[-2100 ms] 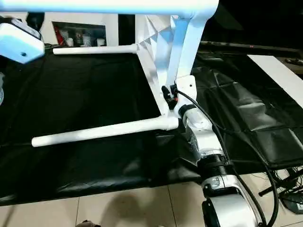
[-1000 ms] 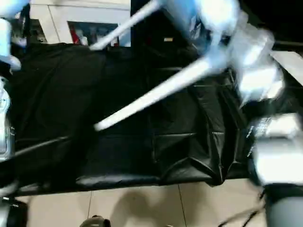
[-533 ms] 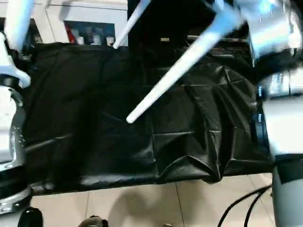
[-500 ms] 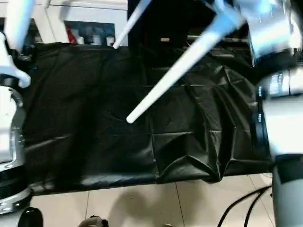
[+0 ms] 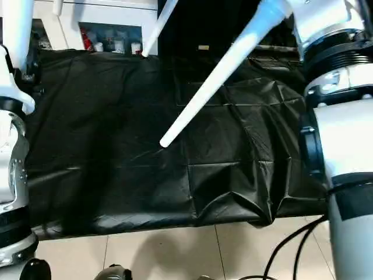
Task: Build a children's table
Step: Flip table
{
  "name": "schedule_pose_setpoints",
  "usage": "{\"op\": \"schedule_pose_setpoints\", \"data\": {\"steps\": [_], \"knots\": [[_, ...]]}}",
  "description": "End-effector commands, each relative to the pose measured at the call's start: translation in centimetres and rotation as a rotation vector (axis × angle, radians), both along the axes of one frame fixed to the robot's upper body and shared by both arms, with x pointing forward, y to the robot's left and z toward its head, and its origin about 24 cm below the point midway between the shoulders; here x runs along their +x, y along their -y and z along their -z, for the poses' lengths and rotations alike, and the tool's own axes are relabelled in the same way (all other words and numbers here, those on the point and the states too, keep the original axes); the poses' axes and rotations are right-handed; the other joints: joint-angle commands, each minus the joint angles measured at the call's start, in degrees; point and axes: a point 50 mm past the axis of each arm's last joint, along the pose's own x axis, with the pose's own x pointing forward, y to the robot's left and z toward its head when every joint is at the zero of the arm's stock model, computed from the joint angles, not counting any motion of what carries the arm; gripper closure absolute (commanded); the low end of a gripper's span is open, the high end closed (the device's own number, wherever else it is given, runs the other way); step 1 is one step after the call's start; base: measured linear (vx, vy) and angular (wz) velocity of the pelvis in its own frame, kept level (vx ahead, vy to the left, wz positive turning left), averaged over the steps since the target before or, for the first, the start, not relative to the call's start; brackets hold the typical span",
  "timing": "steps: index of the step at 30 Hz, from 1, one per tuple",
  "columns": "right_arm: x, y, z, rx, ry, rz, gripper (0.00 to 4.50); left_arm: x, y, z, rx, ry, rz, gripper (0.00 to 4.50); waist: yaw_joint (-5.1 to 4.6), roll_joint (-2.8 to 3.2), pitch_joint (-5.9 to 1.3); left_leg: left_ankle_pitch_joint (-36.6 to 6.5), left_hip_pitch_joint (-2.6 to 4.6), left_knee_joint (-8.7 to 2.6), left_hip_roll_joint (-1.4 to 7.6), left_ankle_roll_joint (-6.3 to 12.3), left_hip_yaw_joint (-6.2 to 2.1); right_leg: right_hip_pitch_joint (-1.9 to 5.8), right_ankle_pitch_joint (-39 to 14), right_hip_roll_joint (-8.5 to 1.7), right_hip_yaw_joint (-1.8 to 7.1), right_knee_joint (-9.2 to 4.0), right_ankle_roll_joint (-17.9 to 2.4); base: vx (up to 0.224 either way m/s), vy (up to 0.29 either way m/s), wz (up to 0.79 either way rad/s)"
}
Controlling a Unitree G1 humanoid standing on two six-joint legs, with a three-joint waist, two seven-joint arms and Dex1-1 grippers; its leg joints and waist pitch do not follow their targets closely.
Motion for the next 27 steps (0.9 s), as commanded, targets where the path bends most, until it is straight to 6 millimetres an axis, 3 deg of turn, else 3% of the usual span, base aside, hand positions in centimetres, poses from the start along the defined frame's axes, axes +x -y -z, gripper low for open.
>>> {"op": "schedule_pose_setpoints", "data": {"steps": [1, 3, 5, 8, 10, 11, 12, 13, 14, 15, 16, 17, 18, 19, 20, 22, 23, 24, 27], "knots": [[-0.5, -1.8, 0.7, -0.022, 0.036, -0.109, 0.3, -0.5, 2.4, -2.5, 0.015, 0.12, 0.104, 2.47, -0.6, 0.62, -4.28, -10.94, 2.35, -3.69, 2.74, 1.99, -1.2, 2.02, -0.42, -2.93, 2.13, -3.23, -13.35, 0.0, 0.0, 0.0], [-0.9, -2.0, 0.4, 0.019, 0.085, -0.142, 0.3, -0.5, 2.4, -2.5, 0.022, 0.118, 0.1, 2.47, -0.49, 0.71, -4.42, -9.57, 2.33, -3.6, 2.73, 1.96, -1.18, 2.09, 1.32, -2.84, 2.07, -2.98, -13.49, 0.0, 0.0, 0.0], [-2.0, -2.4, -0.1, 0.1, 0.182, -0.231, 0.02, -0.5, 2.2, -2.4, 0.025, 0.11, 0.094, 2.53, -0.35, 0.75, -4.65, -7.37, 2.36, -3.36, 2.73, 2.31, -1.09, 2.13, 4.85, -2.74, 2.03, -2.58, -13.71, 0.0, 0.0, 0.0], [-3.5, -3.3, -0.4, 0.229, 0.227, -0.392, 0.0, -0.5, 2.0, -2.4, 0.045, 0.105, 0.088, 2.56, -0.19, 0.5, -5.04, -2.89, 2.1, -2.91, 2.7, 5.49, -1.06, 2.41, 11.5, -2.68, 1.98, -1.87, -14.23, 0.0, 0.0, 0.0], [-3.7, -3.5, -0.1, 0.258, 0.205, -0.429, 0.0, -0.5, 1.9, -2.4, 0.052, 0.104, 0.086, 2.59, -0.06, 0.69, -5.01, -2.36, 2.19, -3.0, 2.96, 6.23, -1.15, 2.34, 11.6, -2.8, 1.92, -1.86, -14.56, 0.0, 0.0, 0.0], [-3.8, -4.0, 1.6, 0.318, 0.127, -0.476, 0.0, -0.5, 1.5, -2.3, 0.06, 0.103, 0.078, 2.6, 0.1, 0.69, -4.88, -2.51, 2.35, -3.15, 3.03, 6.11, -1.14, 2.29, 10.84, -2.76, 1.89, -2.03, -14.54, 0.0, 0.0, 0.0], [-3.8, -4.0, 2.0, 0.327, 0.112, -0.478, 0.0, -0.5, 1.4, -2.3, 0.062, 0.103, 0.077, 2.63, 0.1, 0.69, -4.88, -2.51, 2.35, -3.15, 3.03, 6.11, -1.14, 2.29, 10.84, -2.76, 1.89, -2.03, -14.54, 0.0, 0.0, 0.0], [-3.8, -4.2, 3.9, 0.361, 0.051, -0.483, 0.0, -0.5, 1.2, -2.3, 0.069, 0.103, 0.071, 2.63, 0.18, 0.69, -4.74, -2.02, 2.46, -3.53, 3.03, 5.0, -1.32, 2.48, 10.28, -2.66, 1.85, -2.21, -13.57, 0.0, 0.0, 0.0], [-3.8, -4.2, 4.4, 0.37, 0.038, -0.478, 0.0, -0.5, 1.1, -2.3, 0.072, 0.102, 0.07, 2.64, 0.1, 0.73, -4.79, -2.39, 2.54, -3.58, 3.09, 4.29, -1.31, 2.37, 9.86, -2.72, 1.82, -2.15, -13.4, 0.0, 0.0, 0.0], [-3.7, -4.1, 6.7, 0.409, -0.026, -0.456, 0.0, -0.5, 0.7, -2.1, 0.09, 0.099, 0.066, 2.64, -0.03, 0.71, -4.91, -3.07, 2.71, -3.76, 2.99, 2.94, -1.39, 2.51, 8.67, -2.68, 1.7, -2.43, -13.08, 0.0, 0.0, 0.0], [-3.7, -4.1, 6.7, 0.409, -0.026, -0.456, 0.0, -0.5, 0.7, -2.1, 0.09, 0.099, 0.066, 2.64, -0.17, 0.64, -5.01, -4.03, 2.77, -3.79, 2.94, 1.62, -1.35, 2.45, 7.76, -2.72, 1.71, -2.38, -12.97, 0.0, 0.0, 0.0], [-3.7, -3.9, 8.6, 0.414, -0.054, -0.431, 0.0, -0.5, 0.5, -2.0, 0.097, 0.099, 0.071, 2.65, -0.27, 0.4, -5.12, -4.3, 2.75, -3.77, 2.87, 1.25, -1.35, 2.58, 7.29, -2.73, 1.67, -2.45, -13.02, 0.0, 0.0, 0.0], [-4.0, -3.3, 11.1, 0.471, -0.102, -0.387, 0.0, -0.4, -0.1, -1.5, 0.107, 0.083, 0.065, 2.65, 0.2, 0.65, -4.85, -3.72, 2.65, -3.83, 2.67, 0.8, -1.17, 2.43, 7.53, -2.73, 1.92, -2.79, -11.96, 0.0, 0.0, 0.0], [-4.4, -2.7, 12.7, 0.517, -0.133, -0.354, 0.0, -0.4, -0.6, -1.2, 0.116, 0.071, 0.062, 2.65, -0.17, 0.68, -4.79, -5.11, 2.48, -4.15, 2.62, -0.13, -1.4, 2.63, 6.21, -2.74, 1.95, -2.81, -11.09, 0.0, 0.0, 0.0], [-5.0, -2.1, 14.1, 0.579, -0.163, -0.325, 0.0, -0.4, -1.0, -0.8, 0.131, 0.053, 0.058, 2.67, -0.35, 0.55, -4.86, -7.67, 2.71, -4.25, 2.68, -0.96, -1.33, 2.37, 3.73, -2.8, 1.92, -3.02, -10.66, 0.0, 0.0, 0.0], [-5.8, -0.8, 16.1, 0.737, -0.212, -0.255, 0.0, -0.3, -1.6, -0.3, 0.16, 0.034, 0.054, 2.7, -0.27, 0.92, -4.69, -9.06, 2.65, -4.51, 2.59, -1.58, -1.4, 2.43, 1.61, -2.82, 2.08, -3.38, -9.74, 0.0, 0.0, 0.0], [-6.3, -0.4, 16.8, 0.786, -0.231, -0.233, 0.0, -0.3, -1.8, -0.1, 0.174, 0.024, 0.053, 2.7, -0.49, 0.8, -4.54, -12.27, 2.93, -5.0, 2.64, -2.58, -1.52, 2.13, -1.41, -2.71, 2.11, -3.75, -8.67, 0.0, 0.0, 0.0], [-6.6, 0.1, 17.5, 0.834, -0.248, -0.2, 0.0, -0.3, -2.0, 0.0, 0.173, 0.019, 0.049, 2.75, -0.52, 1.25, -4.56, -13.38, 3.09, -5.05, 2.64, -3.05, -1.58, 2.02, -2.32, -2.72, 2.14, -3.76, -8.58, 0.0, 0.0, 0.0], [-7.1, 1.0, 18.9, 0.878, -0.295, -0.122, 0.0, -0.2, -2.1, 0.2, 0.17, 0.007, 0.045, 2.77, -1.32, 0.97, -4.24, -17.94, 2.77, -5.51, 2.63, -4.66, -1.82, 1.9, -8.63, -2.93, 2.09, -4.33, -7.65, 0.0, 0.0, 0.0]]}}
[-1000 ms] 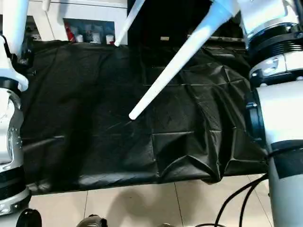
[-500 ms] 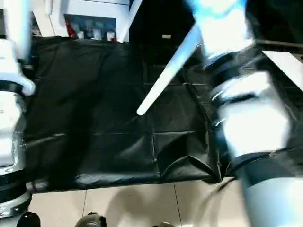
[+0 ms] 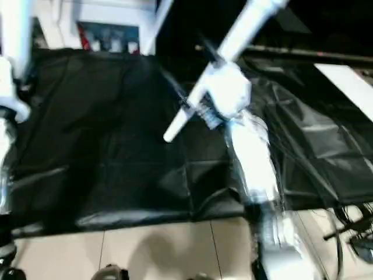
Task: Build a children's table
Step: Flip table
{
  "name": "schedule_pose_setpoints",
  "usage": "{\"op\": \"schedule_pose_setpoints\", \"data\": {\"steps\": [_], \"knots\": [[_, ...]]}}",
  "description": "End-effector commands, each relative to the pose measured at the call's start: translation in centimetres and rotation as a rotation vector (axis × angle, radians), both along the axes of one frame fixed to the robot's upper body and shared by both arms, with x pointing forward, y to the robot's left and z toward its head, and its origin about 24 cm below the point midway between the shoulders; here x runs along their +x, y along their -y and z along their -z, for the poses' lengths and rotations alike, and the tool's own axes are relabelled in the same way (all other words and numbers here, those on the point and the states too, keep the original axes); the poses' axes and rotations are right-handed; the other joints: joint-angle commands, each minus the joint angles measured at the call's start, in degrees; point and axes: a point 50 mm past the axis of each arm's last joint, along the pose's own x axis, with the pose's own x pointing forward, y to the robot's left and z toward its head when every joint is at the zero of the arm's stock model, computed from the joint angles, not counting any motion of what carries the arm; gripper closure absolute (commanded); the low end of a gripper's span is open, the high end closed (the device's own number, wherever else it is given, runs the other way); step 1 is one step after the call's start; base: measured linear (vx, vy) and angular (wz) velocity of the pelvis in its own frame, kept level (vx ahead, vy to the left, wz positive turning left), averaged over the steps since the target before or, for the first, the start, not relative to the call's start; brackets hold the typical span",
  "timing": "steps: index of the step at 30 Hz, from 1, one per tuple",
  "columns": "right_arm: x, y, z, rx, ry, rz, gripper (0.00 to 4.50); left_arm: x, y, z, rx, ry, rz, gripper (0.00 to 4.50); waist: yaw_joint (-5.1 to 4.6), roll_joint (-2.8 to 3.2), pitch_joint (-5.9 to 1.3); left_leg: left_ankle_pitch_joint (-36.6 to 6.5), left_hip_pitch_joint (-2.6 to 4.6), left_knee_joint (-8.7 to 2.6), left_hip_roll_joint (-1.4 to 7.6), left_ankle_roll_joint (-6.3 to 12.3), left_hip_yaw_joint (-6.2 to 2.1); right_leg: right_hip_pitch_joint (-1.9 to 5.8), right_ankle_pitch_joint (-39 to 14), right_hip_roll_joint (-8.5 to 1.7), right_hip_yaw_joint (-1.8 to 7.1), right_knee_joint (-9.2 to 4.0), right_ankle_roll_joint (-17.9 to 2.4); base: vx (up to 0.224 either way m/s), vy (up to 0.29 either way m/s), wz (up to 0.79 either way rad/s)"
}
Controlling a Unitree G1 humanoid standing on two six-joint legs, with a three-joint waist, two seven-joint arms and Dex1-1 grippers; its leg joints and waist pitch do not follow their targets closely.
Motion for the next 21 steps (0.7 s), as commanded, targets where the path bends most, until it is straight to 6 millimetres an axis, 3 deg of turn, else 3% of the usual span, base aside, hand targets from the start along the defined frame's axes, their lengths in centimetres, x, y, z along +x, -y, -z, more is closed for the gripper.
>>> {"op": "schedule_pose_setpoints", "data": {"steps": [1, 2, 4, 7, 9, 12, 18, 21], "knots": [[-0.4, 1.1, 0.5, 0.024, -0.054, 0.066, 0.0, -0.1, 0.5, -0.8, 0.013, 0.043, 0.032, 2.8, -0.31, 1.85, -4.39, -19.11, 2.83, -5.68, 2.34, -4.7, -1.88, 1.68, -10.72, -2.96, 2.18, -4.44, -7.79, 0.0, 0.0, 0.0], [-0.5, 1.6, 1.5, 0.004, -0.114, 0.11, 0.0, -0.1, 0.6, -0.6, 0.019, 0.035, 0.037, 2.8, -0.62, 1.77, -4.11, -21.58, 3.03, -5.87, 2.29, -5.26, -1.98, 1.39, -13.63, -2.86, 2.24, -4.91, -7.0, 0.0, 0.0, 0.0], [-0.3, 2.0, 2.0, 0.022, -0.172, 0.168, 0.0, -0.1, 0.8, -0.4, 0.023, 0.03, 0.046, 2.84, -0.84, 1.61, -4.29, -22.53, 3.06, -5.83, 2.23, -5.5, -2.07, 1.33, -14.68, -2.95, 2.24, -5.01, -6.86, 0.0, 0.0, 0.0], [0.4, 2.5, 2.6, 0.052, -0.261, 0.234, 0.0, -0.2, 1.0, -0.2, 0.029, 0.031, 0.054, 2.86, -1.09, 1.33, -4.38, -20.57, 2.72, -5.69, 2.1, -5.0, -1.99, 1.35, -13.47, -2.95, 2.31, -4.8, -7.08, 0.0, 0.0, 0.0], [1.1, 2.8, 3.0, 0.068, -0.325, 0.279, 0.0, -0.2, 0.9, -0.3, 0.033, 0.035, 0.057, 2.88, -1.17, 1.44, -4.29, -21.15, 2.94, -5.55, 2.11, -5.02, -1.9, 1.03, -14.09, -2.97, 2.33, -4.95, -6.97, 0.0, 0.0, 0.0], [1.7, 2.9, 3.2, 0.089, -0.377, 0.281, 0.0, -0.1, 0.9, -0.3, 0.038, 0.037, 0.059, 2.89, -1.29, 1.47, -4.41, -20.37, 2.87, -5.5, 2.06, -5.08, -1.91, 1.14, -13.22, -2.96, 2.28, -4.79, -7.17, 0.0, 0.0, 0.0], [6.1, 2.9, 3.8, 0.137, -0.547, 0.25, 0.0, 0.0, 0.7, -0.2, 0.052, 0.031, 0.061, 2.89, -1.76, 1.63, -4.75, -17.37, 2.7, -4.98, 1.95, -4.72, -1.64, 1.37, -8.52, -3.05, 2.13, -4.15, -9.74, 0.0, 0.0, 0.0], [7.1, 2.4, 3.6, 0.155, -0.591, 0.207, 0.0, 0.1, 0.7, -0.2, 0.054, 0.029, 0.062, 2.89, -1.37, 1.88, -4.75, -14.69, 2.53, -4.91, 2.0, -3.97, -1.47, 1.74, -5.03, -3.01, 2.04, -3.8, -10.86, 0.0, 0.0, 0.0]]}}
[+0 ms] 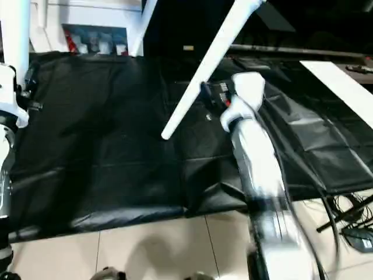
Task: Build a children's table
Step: Flip table
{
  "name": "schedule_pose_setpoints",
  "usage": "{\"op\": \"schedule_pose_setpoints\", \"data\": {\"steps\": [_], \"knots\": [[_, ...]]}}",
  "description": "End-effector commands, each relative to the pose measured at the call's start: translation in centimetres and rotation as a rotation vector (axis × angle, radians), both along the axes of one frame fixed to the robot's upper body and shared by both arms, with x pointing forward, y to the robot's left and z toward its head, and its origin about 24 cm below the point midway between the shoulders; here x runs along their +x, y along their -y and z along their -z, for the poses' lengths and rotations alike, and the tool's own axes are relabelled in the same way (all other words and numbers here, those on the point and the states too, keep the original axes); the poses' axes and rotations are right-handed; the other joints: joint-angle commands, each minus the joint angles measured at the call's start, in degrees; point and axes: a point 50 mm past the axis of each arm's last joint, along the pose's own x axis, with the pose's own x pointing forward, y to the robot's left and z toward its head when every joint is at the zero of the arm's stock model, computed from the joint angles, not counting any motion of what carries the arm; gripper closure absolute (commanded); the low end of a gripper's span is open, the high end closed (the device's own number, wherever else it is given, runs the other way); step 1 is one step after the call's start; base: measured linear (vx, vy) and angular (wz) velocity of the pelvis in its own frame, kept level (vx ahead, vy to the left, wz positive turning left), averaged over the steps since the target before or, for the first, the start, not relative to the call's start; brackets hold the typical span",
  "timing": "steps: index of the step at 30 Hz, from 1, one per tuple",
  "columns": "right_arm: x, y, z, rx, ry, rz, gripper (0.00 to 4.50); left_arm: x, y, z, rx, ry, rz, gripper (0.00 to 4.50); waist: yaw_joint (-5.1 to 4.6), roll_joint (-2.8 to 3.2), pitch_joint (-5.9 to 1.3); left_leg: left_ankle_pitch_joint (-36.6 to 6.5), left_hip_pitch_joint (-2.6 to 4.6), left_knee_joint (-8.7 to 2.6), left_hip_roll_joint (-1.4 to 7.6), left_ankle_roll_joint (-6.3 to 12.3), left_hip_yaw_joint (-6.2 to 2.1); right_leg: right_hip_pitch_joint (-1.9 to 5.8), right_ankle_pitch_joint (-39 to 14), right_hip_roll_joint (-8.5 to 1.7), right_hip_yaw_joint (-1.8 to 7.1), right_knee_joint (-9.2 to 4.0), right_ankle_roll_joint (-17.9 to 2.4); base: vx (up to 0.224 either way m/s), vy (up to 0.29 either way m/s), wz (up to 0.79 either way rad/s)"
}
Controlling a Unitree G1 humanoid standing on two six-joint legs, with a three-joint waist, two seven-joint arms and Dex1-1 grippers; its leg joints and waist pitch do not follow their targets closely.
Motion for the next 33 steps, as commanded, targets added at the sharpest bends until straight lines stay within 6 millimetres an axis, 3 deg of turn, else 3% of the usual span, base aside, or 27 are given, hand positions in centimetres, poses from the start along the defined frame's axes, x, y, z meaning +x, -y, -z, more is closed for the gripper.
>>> {"op": "schedule_pose_setpoints", "data": {"steps": [1, 3, 4, 7, 9, 13, 29, 33], "knots": [[0.5, 0.4, 0.4, 0.041, -0.047, -0.012, 0.0, 0.1, 0.6, -0.6, 0.01, 0.025, 0.032, 2.89, 0.03, 1.94, -4.77, -14.98, 2.47, -4.82, 2.01, -3.68, -1.42, 1.77, -5.14, -2.99, 2.0, -3.69, -10.93, 0.0, 0.0, 0.0], [1.1, -0.3, 0.1, 0.053, -0.045, -0.09, 0.0, 0.1, 0.6, -0.6, 0.012, 0.025, 0.034, 2.9, 0.27, 1.9, -4.91, -14.16, 2.52, -4.78, 2.17, -3.21, -1.45, 1.98, -3.58, -3.11, 1.9, -3.52, -11.79, 0.0, 0.0, 0.0], [1.2, -0.4, 0.0, 0.056, -0.043, -0.11, 0.27, 0.1, 0.6, -0.6, 0.013, 0.025, 0.034, 2.91, 0.25, 1.96, -4.81, -14.93, 2.55, -4.78, 2.21, -2.96, -1.41, 1.92, -4.18, -3.14, 1.89, -3.64, -12.52, 0.0, 0.0, 0.0], [1.5, -0.9, -0.1, 0.052, -0.051, -0.183, 0.33, 0.1, 0.6, -0.5, 0.017, 0.024, 0.036, 2.91, 0.55, 1.87, -4.72, -15.46, 2.59, -4.8, 2.39, -2.57, -1.35, 1.91, -5.32, -3.31, 1.95, -3.69, -13.31, 0.0, 0.0, 0.0], [1.6, -1.0, -0.1, 0.058, -0.05, -0.201, 0.68, 0.1, 0.6, -0.5, 0.018, 0.023, 0.036, 2.91, 0.77, 1.96, -4.81, -15.06, 2.69, -4.81, 2.53, -2.65, -1.36, 1.89, -4.87, -3.38, 1.91, -3.56, -13.48, 0.0, 0.0, 0.0], [1.9, -1.0, -0.4, 0.093, -0.062, -0.235, 0.93, -0.1, 0.5, -0.5, 0.027, 0.021, 0.036, 2.91, 1.31, 1.95, -4.79, -14.96, 2.72, -4.86, 2.52, -2.73, -1.29, 1.9, -4.67, -3.35, 1.89, -3.51, -13.85, 0.0, 0.0, 0.0], [2.2, -0.8, -1.1, 0.132, -0.023, -0.253, 2.44, -0.1, 0.5, -0.5, 0.035, 0.019, 0.034, 2.91, 1.4, 2.14, -4.82, -15.63, 2.67, -4.87, 2.59, -2.38, -1.35, 1.86, -5.02, -3.44, 1.79, -3.44, -14.73, 0.0, 0.0, 0.0], [2.1, -1.2, -1.5, 0.114, 0.018, -0.281, 2.7, -0.2, 0.5, -0.3, 0.033, 0.016, 0.033, 2.91, 1.37, 1.87, -4.92, -14.47, 2.5, -4.77, 2.6, -1.9, -1.29, 2.0, -3.93, -3.49, 1.81, -3.31, -14.89, 0.0, 0.0, 0.0]]}}
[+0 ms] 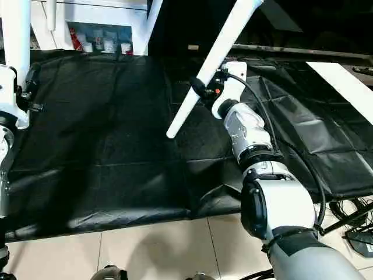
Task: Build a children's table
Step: Flip table
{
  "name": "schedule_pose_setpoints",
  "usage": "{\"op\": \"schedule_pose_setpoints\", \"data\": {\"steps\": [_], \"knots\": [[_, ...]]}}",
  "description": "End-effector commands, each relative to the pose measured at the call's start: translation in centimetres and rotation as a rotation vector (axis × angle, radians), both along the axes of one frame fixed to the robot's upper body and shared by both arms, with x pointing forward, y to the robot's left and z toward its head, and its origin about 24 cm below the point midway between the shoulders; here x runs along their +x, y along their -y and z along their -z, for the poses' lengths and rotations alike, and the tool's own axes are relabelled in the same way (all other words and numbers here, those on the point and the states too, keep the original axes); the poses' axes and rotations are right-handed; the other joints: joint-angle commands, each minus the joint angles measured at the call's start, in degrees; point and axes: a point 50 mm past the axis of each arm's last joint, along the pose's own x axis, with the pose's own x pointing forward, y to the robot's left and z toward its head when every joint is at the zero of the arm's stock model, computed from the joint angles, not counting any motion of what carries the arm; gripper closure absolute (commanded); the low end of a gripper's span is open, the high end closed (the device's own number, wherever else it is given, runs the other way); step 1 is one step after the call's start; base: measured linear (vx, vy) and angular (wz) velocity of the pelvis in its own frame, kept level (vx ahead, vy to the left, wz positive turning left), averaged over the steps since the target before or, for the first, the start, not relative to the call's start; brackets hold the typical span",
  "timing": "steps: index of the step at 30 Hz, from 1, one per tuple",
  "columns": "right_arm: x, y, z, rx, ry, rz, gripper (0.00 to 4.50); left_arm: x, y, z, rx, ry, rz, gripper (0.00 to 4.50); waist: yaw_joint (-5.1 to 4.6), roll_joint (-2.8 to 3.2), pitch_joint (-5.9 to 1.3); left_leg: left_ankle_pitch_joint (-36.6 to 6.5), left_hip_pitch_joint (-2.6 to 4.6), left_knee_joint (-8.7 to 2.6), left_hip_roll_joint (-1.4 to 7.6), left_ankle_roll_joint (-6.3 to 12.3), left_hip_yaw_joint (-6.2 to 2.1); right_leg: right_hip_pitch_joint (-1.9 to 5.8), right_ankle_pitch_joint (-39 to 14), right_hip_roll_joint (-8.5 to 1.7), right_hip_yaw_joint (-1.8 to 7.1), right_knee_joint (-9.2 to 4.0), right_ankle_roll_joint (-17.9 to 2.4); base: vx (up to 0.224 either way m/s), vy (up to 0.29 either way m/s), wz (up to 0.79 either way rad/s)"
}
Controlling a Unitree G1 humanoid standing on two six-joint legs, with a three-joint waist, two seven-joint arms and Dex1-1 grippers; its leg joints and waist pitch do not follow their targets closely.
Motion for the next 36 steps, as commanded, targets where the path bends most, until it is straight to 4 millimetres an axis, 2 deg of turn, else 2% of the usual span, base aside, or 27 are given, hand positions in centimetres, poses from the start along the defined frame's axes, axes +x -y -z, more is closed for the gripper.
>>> {"op": "schedule_pose_setpoints", "data": {"steps": [1, 2, 9, 10, 13, 14, 16, 18, 22, 26, 30, 33, 34, 36], "knots": [[0.3, -0.4, -2.2, -0.012, 0.108, -0.031, 2.7, -0.1, 0.8, -0.6, 0.026, 0.034, 0.036, 2.91, 0.2, 1.84, -5.04, -13.88, 2.64, -4.72, 2.52, -1.74, -1.36, 2.17, -3.31, -3.52, 1.87, -3.24, -14.88, 0.0, 0.0, 0.0], [0.2, -0.6, -2.2, -0.013, 0.118, -0.042, 2.75, -0.1, 0.9, -0.5, 0.025, 0.034, 0.036, 2.91, 0.18, 1.7, -5.1, -12.52, 2.61, -4.63, 2.52, -1.21, -1.28, 2.16, -1.94, -3.44, 1.85, -3.12, -15.12, 0.0, 0.0, 0.0], [-0.2, -1.4, -2.2, -0.049, 0.191, -0.079, 2.82, -0.3, 1.1, 0.0, 0.011, 0.029, 0.034, 2.91, 0.41, 1.75, -5.52, -5.87, 2.52, -4.03, 2.5, 1.7, -1.09, 2.47, 4.85, -3.39, 1.71, -2.32, -16.58, 0.0, 0.0, 0.0], [-0.3, -1.4, -2.2, -0.067, 0.224, -0.072, 2.82, -0.4, 1.2, 0.1, 0.008, 0.032, 0.031, 2.91, 0.43, 1.58, -5.65, -3.89, 2.45, -3.84, 2.46, 2.53, -1.04, 2.56, 7.04, -3.36, 1.69, -2.1, -16.87, 0.0, 0.0, 0.0], [-0.6, -1.6, -2.3, -0.071, 0.266, -0.067, 2.83, -0.6, 1.3, 0.4, 0.003, 0.048, 0.022, 2.91, 0.59, 1.69, -6.01, 0.66, 2.41, -3.39, 2.43, 4.58, -1.04, 2.63, 11.72, -3.24, 1.58, -1.52, -17.68, 0.0, 0.0, 0.0], [-0.7, -1.7, -2.3, -0.075, 0.284, -0.067, 2.83, -0.7, 1.4, 0.5, 0.004, 0.061, 0.018, 2.91, 0.69, 1.5, -6.22, 4.27, 2.28, -2.9, 2.28, 6.46, -1.0, 2.63, 15.98, -3.17, 1.57, -1.11, -18.0, 0.0, 0.0, 0.0], [-0.8, -1.7, -2.3, -0.082, 0.3, -0.066, 2.83, -0.9, 1.5, 0.6, 0.01, 0.075, 0.017, 2.91, 0.72, 1.37, -6.31, 5.97, 2.06, -2.75, 2.23, 7.88, -1.01, 2.76, 17.24, -3.18, 1.49, -0.95, -18.29, 0.0, 0.0, 0.0], [-0.8, -1.7, -2.3, -0.09, 0.317, -0.058, 2.83, -1.1, 1.8, 0.8, 0.028, 0.103, 0.015, 2.91, 0.58, 1.43, -6.14, 5.48, 2.05, -2.75, 2.32, 8.42, -0.95, 2.64, 15.65, -3.18, 1.49, -1.15, -18.32, 0.0, 0.0, 0.0], [-0.9, -1.7, -2.7, -0.115, 0.368, -0.031, 2.83, -1.5, 2.3, 0.8, 0.051, 0.17, 0.01, 2.91, 0.58, 1.41, -5.96, 3.17, 2.25, -2.97, 2.64, 7.9, -0.94, 2.52, 12.25, -3.28, 1.54, -1.42, -17.82, 0.0, 0.0, 0.0], [-1.0, -1.7, -3.3, -0.142, 0.426, 0.005, 2.83, -1.8, 2.9, 1.1, 0.046, 0.236, 0.021, 2.91, 0.46, 1.14, -6.03, 4.14, 2.18, -2.87, 2.52, 7.99, -0.93, 2.54, 12.58, -3.18, 1.54, -1.31, -17.47, 0.0, 0.0, 0.0], [-1.0, -1.6, -3.7, -0.154, 0.464, 0.04, 2.83, -1.9, 3.6, 1.8, 0.021, 0.245, 0.044, 2.91, 0.36, 0.92, -6.11, 5.36, 2.1, -2.67, 2.47, 9.1, -0.85, 2.54, 13.78, -3.19, 1.6, -1.19, -17.58, 0.0, 0.0, 0.0], [-1.0, -1.6, -3.8, -0.156, 0.475, 0.057, 2.83, -1.8, 3.9, 2.0, 0.019, 0.251, 0.053, 2.91, 0.44, 0.99, -6.15, 6.01, 2.22, -2.57, 2.5, 9.7, -0.8, 2.43, 14.26, -3.1, 1.59, -1.11, -17.57, 0.0, 0.0, 0.0], [-1.0, -1.6, -4.1, -0.158, 0.49, 0.078, 2.83, -1.8, 4.2, 2.0, 0.019, 0.272, 0.051, 2.91, 0.44, 0.69, -6.12, 6.15, 2.2, -2.57, 2.53, 9.9, -0.78, 2.41, 14.04, -3.09, 1.56, -1.11, -17.5, 0.0, 0.0, 0.0], [-1.0, -1.6, -4.3, -0.164, 0.505, 0.096, 2.83, -1.6, 4.3, 1.9, 0.014, 0.295, 0.045, 2.91, 0.5, 0.78, -6.07, 5.68, 2.22, -2.6, 2.53, 9.91, -0.75, 2.36, 13.18, -3.13, 1.58, -1.19, -17.32, 0.0, 0.0, 0.0]]}}
